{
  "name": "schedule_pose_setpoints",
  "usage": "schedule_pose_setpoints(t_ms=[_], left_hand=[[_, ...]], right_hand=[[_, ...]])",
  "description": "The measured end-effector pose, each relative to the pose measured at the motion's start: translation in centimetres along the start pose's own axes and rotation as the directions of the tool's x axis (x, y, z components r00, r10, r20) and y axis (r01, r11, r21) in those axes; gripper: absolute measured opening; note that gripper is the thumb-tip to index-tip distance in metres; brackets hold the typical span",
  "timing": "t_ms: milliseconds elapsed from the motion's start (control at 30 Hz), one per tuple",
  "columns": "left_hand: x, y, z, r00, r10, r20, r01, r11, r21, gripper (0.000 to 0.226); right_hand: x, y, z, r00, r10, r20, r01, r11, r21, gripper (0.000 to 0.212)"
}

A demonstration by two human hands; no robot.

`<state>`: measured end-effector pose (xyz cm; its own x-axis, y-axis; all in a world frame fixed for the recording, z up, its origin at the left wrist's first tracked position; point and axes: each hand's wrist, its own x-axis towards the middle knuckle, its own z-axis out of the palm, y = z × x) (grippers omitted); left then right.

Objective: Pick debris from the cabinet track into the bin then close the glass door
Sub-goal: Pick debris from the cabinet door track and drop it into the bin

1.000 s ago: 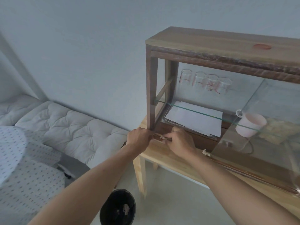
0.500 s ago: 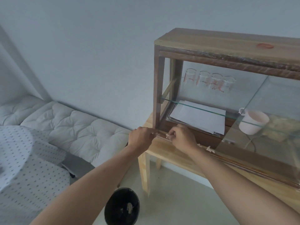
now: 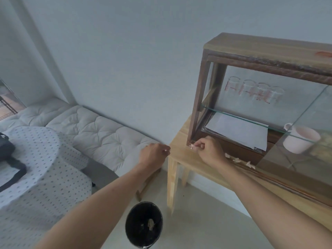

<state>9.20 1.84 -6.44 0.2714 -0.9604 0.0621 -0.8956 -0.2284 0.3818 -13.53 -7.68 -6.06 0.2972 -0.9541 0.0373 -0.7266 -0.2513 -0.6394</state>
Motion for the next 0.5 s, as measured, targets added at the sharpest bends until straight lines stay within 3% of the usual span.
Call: schedule_pose_setpoints(t_ms=[133, 267, 400, 500], left_hand=[[-1.1, -1.5, -0.9, 0.999, -0.030, -0.021, 0.030, 1.000, 0.005, 0.027], [-2.6, -3.7, -1.4, 0.998, -0.042, -0.048, 0.042, 0.999, -0.006, 0.026], [-4.3, -6.3, -2.3, 0.993, -0.121, 0.003, 0.121, 0.992, -0.042, 0.026], [-5.7, -8.6, -2.5, 0.980, -0.200, 0.018, 0.201, 0.979, -0.044, 0.024]], right_hand=[[-1.4, -1.6, 2.5, 0.999, -0.019, 0.047, 0.016, 0.998, 0.062, 0.009], [-2.8, -3.8, 4.9, 0.992, -0.066, 0.105, 0.058, 0.995, 0.080, 0.027], [-4.1, -5.3, 7.8, 0.974, -0.137, 0.179, 0.121, 0.988, 0.094, 0.009], [-4.9, -6.2, 10.5, 0.959, -0.155, 0.236, 0.136, 0.986, 0.098, 0.012]])
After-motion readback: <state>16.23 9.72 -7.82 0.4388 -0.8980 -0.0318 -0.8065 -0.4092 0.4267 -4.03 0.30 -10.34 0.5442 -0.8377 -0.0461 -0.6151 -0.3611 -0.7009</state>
